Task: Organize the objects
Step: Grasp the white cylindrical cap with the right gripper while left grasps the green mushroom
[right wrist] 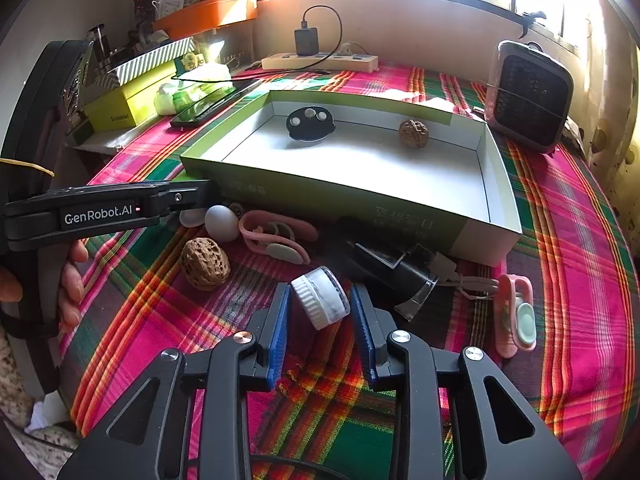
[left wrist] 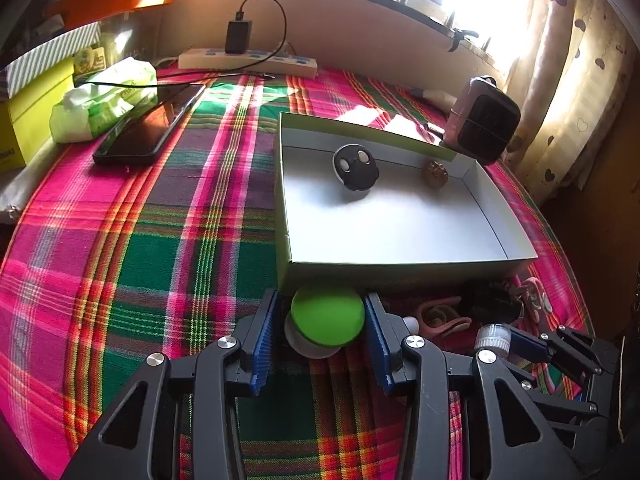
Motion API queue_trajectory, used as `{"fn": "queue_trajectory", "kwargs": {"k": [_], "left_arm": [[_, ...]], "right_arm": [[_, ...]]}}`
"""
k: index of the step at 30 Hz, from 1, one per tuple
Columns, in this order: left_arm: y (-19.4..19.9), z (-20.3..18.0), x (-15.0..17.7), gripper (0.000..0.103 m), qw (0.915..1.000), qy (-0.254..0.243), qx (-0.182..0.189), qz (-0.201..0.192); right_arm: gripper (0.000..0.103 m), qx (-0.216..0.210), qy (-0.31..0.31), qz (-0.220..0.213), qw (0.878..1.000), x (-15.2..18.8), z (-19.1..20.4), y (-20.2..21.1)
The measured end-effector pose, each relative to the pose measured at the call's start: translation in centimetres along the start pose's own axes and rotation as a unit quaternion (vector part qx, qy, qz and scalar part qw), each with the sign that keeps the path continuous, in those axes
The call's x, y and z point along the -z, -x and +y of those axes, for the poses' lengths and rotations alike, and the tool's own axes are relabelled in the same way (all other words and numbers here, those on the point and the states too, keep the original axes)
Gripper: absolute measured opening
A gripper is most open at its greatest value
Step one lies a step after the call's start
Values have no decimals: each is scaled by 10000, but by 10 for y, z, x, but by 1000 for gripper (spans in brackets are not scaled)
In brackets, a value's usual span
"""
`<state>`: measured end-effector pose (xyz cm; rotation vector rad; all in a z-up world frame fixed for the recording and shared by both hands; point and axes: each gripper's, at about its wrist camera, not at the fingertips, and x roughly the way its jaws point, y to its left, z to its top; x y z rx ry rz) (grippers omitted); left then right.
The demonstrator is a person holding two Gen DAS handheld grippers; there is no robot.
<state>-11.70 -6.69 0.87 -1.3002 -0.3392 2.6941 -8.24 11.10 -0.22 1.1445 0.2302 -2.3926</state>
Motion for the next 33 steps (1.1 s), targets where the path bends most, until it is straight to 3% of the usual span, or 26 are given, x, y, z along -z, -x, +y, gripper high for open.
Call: {"fn": "queue_trajectory", "kwargs": {"k": [5, 8, 12, 33], "left_arm": [[0, 0, -1, 37, 10000, 21, 6, 10], [1, 1, -2, 30, 10000, 30, 49, 13], [1, -1, -1, 30, 10000, 19, 10, 7], [5, 0, 3, 30, 9999, -47, -139, -37]], "right_arm": [[27, 10, 7, 1, 10000, 0, 0, 0], [25, 7, 5, 2, 10000, 0, 0, 0], [21, 14, -9, -10, 10000, 1, 1, 1], [20, 26, -21, -32, 10000, 2, 0, 3]]}}
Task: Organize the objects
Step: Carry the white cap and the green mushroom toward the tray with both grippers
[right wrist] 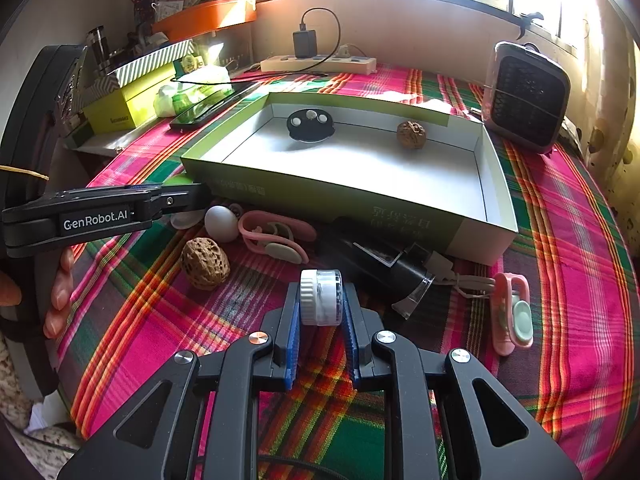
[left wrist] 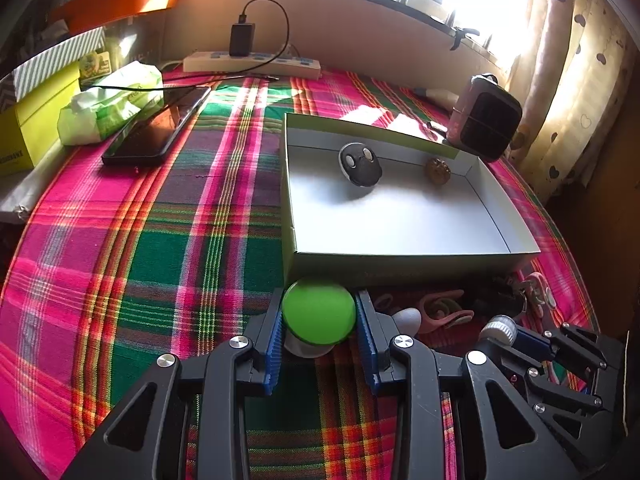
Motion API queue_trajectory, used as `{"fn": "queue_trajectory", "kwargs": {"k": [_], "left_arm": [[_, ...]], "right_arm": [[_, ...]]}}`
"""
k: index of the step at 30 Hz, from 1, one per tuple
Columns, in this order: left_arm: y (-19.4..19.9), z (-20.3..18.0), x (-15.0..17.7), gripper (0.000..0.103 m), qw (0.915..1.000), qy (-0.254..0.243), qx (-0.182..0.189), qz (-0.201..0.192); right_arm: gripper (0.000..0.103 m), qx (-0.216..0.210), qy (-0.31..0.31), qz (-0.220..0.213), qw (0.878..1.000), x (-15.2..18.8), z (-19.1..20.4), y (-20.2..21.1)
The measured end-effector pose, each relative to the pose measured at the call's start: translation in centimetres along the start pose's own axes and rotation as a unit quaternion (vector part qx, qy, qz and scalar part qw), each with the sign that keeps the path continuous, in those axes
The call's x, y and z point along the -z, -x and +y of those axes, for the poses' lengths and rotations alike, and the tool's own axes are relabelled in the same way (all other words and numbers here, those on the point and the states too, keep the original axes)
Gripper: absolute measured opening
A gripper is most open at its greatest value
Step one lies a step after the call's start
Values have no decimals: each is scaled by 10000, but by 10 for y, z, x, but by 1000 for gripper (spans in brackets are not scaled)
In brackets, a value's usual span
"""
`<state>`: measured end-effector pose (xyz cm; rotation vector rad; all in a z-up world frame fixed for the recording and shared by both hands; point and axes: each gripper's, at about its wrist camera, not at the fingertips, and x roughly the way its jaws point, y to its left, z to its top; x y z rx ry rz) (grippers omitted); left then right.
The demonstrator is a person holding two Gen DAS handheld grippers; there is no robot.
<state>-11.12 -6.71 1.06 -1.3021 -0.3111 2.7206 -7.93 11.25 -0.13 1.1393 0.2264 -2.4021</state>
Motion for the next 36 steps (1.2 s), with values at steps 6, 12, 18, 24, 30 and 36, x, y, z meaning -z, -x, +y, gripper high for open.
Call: {"fn": "queue_trajectory", "kwargs": {"k": [6, 12, 18, 24, 30, 36], "left_arm": [[3, 0, 2, 30, 10000, -18, -32, -21], [7, -1, 3, 30, 10000, -53, -54, -53], [11, -2, 6, 30, 10000, -61, -36, -65], [16, -4, 8, 30, 9999, -80, -43, -100], [23, -8, 10, 30, 9998, -116, -50, -138], [31, -12, 10, 30, 9996, -163, -38, -210]], "right_arm": [[20, 8, 5, -12, 10000, 0, 0, 0], [20, 7, -11, -53, 10000, 0, 0, 3], [20, -4, -44, -118, 9999, -1, 1, 6], [20, -29, -63, -180, 9998, -1, 2, 10], [20, -51, -65, -251, 9997, -1, 3, 15], [20, -50, -89, -351, 9993, -4, 1, 23]]}}
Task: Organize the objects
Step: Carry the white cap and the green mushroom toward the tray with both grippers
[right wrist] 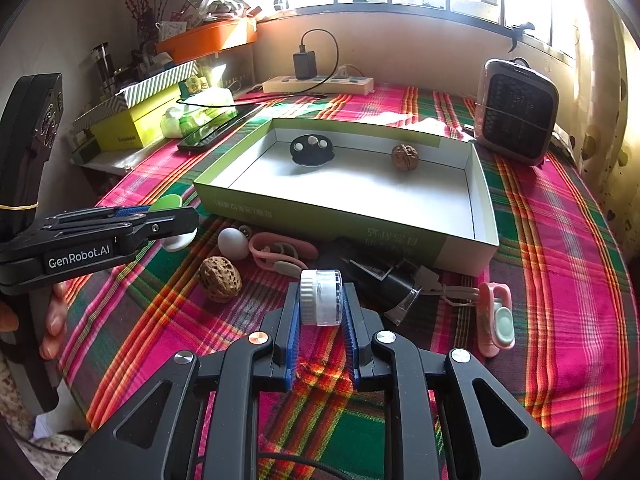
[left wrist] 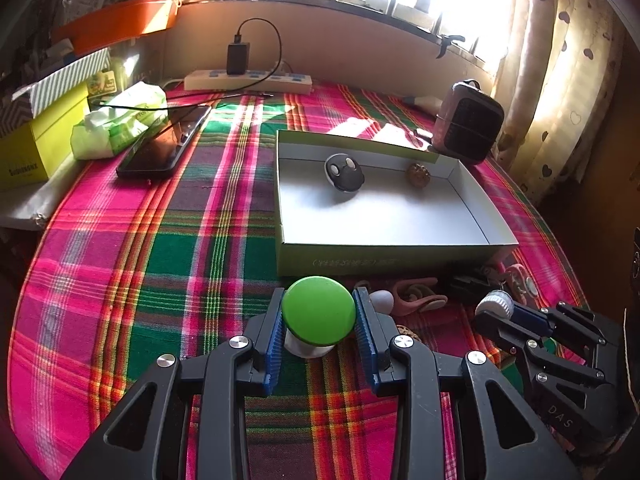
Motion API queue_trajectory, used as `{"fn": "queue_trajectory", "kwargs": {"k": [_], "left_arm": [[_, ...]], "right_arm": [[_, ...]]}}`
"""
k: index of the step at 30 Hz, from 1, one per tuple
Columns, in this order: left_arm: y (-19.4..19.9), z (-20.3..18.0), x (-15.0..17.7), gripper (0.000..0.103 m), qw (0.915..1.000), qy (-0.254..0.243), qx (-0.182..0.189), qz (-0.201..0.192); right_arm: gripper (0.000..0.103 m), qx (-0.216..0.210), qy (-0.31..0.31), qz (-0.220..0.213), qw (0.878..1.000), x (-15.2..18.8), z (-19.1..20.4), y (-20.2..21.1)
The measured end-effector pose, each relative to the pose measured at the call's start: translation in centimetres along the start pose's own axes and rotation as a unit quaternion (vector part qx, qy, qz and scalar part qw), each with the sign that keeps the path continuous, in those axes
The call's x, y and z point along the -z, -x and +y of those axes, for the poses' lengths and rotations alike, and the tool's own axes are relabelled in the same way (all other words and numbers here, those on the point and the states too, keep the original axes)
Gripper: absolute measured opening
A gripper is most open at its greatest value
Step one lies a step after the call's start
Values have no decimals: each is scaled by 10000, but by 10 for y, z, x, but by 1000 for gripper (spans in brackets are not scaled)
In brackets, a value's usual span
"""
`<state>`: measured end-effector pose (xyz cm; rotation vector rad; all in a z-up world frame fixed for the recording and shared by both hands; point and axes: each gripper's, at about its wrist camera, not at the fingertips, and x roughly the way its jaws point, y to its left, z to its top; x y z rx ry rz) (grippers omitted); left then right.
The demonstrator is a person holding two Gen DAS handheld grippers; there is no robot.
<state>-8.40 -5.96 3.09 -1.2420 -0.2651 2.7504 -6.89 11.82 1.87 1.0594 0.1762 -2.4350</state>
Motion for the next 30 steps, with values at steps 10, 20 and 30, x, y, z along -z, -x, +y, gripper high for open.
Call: {"fn": "queue_trajectory", "kwargs": {"k": [10, 20, 30], "left_arm": [[14, -8, -8, 30, 9998, -97, 79, -181], [12, -15, -28, 30, 9990, -211, 281, -293], [-4, -15, -46, 30, 9990, -245, 303, -236]], "right_arm": [[20, -39, -34, -118, 9999, -10, -2, 6], [20, -24, 83, -227, 9997, -35, -3, 3], [20, 13, 140, -199, 9997, -63, -9, -12]]}}
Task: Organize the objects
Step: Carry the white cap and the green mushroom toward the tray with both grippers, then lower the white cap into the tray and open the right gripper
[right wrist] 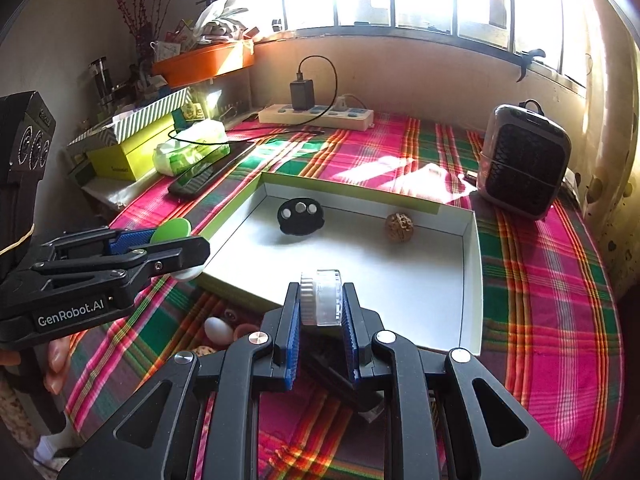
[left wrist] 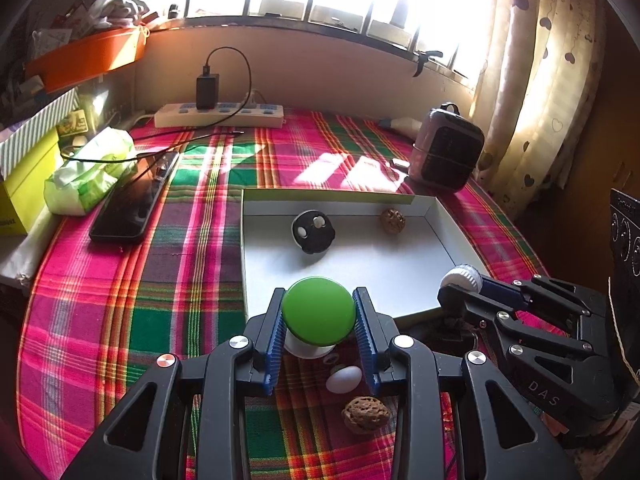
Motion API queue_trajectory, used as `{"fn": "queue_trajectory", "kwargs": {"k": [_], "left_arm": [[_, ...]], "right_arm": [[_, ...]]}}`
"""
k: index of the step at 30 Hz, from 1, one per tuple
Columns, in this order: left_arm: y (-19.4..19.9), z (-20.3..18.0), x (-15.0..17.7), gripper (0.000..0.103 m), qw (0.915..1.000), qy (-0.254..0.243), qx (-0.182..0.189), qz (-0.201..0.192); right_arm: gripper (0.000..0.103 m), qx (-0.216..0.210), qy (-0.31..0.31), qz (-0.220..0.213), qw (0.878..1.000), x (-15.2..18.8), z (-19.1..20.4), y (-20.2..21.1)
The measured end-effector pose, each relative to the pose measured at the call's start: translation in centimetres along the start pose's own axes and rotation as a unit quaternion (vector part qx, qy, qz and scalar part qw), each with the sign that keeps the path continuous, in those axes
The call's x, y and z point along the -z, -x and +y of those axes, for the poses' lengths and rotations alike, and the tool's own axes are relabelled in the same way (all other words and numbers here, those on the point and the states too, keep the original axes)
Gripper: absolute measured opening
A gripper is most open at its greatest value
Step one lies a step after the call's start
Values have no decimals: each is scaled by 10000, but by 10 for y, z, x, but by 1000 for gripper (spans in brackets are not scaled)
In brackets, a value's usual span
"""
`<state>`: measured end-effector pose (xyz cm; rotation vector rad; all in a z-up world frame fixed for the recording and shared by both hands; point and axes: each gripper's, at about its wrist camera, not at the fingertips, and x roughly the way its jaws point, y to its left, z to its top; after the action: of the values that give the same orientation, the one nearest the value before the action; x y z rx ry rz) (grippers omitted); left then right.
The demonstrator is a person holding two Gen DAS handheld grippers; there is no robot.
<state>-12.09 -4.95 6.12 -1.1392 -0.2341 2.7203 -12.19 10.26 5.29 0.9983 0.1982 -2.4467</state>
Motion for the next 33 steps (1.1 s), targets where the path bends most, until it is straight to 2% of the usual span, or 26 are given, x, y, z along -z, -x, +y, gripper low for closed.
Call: {"fn": "queue_trajectory", "kwargs": {"k": [33], "left_arm": [[-68, 9, -32, 30, 9993, 69, 2, 358]], "right_arm": [[20, 62, -16, 734, 9973, -61, -32, -106]]}}
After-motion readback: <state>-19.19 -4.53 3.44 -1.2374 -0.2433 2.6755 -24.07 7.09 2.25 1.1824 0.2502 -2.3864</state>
